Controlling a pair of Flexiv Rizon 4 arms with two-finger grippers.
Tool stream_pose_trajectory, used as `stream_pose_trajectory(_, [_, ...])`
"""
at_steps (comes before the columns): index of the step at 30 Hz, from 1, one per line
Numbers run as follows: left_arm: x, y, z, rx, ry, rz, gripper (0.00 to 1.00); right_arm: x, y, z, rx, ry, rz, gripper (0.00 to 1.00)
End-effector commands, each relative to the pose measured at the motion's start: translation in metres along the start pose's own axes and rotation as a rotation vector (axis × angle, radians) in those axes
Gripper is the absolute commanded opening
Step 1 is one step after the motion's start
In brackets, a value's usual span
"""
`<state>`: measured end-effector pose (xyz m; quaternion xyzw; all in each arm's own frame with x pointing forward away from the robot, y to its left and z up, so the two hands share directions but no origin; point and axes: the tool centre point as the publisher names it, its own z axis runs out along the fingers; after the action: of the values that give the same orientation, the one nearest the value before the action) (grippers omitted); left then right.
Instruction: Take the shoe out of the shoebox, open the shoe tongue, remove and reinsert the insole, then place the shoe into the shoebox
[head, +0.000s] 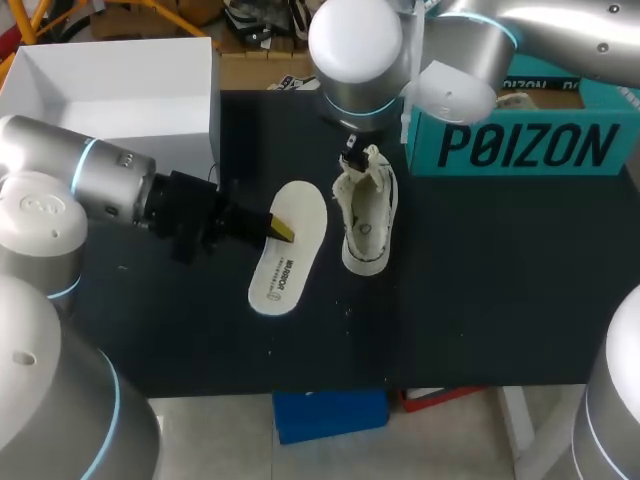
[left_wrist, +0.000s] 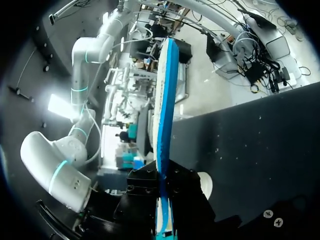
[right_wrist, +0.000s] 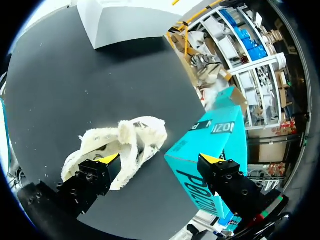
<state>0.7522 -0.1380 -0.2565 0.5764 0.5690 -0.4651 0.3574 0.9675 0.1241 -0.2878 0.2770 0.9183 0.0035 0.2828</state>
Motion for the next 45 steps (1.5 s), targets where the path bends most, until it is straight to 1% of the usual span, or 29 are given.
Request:
stream_pose_trajectory(1, [-0.004,0.0,-0.002,-0.002,0.058,-0.03,0.0,0.007,-0.02,-0.027,-0.02,-0.007,0.112,1.0])
stream_pose_trajectory(2, [-0.003,-0.001,-0.002,0.003,0.072,-0.039,0.0,0.009,-0.023,-0.032,-0.037,-0.009,0.144,1.0])
stream_pose_trajectory(7, [-0.002,-0.004,0.003,0.023,0.122,-0.073,0.0,0.021,-0.038,-0.053,-0.025,-0.004,0.295,1.0])
stream_pose_trajectory(9, [0.002,-0.005,0.007,0.029,0.189,-0.109,0.0,0.024,-0.043,-0.062,-0.037,-0.015,0.338,1.0])
stream_pose_trajectory(10, [0.005,-0.005,0.008,0.038,0.208,-0.12,0.0,0.026,-0.046,-0.066,-0.033,-0.018,0.354,1.0])
stream_pose_trajectory(13, [0.009,-0.005,0.012,0.048,0.254,-0.165,0.0,0.03,-0.051,-0.078,-0.057,-0.032,0.377,1.0])
stream_pose_trajectory(17, [0.012,-0.006,0.017,0.064,0.29,-0.191,0.0,0.036,-0.059,-0.09,-0.082,-0.053,0.423,1.0])
stream_pose_trajectory(23, [0.008,-0.007,0.02,0.069,0.291,-0.178,0.0,0.036,-0.059,-0.09,-0.082,-0.053,0.423,1.0])
stream_pose_trajectory(32, [0.009,-0.009,0.022,0.079,0.267,-0.164,0.0,0.036,-0.059,-0.09,-0.082,-0.053,0.423,1.0])
stream_pose_trajectory(34, [0.009,-0.011,0.022,0.084,0.264,-0.16,0.0,0.037,-0.061,-0.086,-0.136,0.033,0.414,1.0])
stream_pose_trajectory(36, [0.008,-0.012,0.021,0.088,0.261,-0.156,0.0,0.036,-0.071,-0.086,-0.185,0.097,0.421,1.0])
stream_pose_trajectory(37, [0.009,-0.012,0.02,0.088,0.26,-0.156,0.0,0.035,-0.076,-0.086,-0.222,0.13,0.413,1.0])
stream_pose_trajectory(38, [0.01,-0.011,0.019,0.087,0.26,-0.157,0.0,0.034,-0.081,-0.087,-0.267,0.136,0.399,1.0])
stream_pose_trajectory(41, [0.012,-0.011,0.017,0.085,0.257,-0.162,0.0,0.032,-0.098,-0.089,-0.33,0.165,0.388,1.0])
stream_pose_trajectory(45, [0.014,-0.012,0.018,0.088,0.253,-0.165,0.0,0.03,-0.116,-0.093,-0.364,0.145,0.356,1.0])
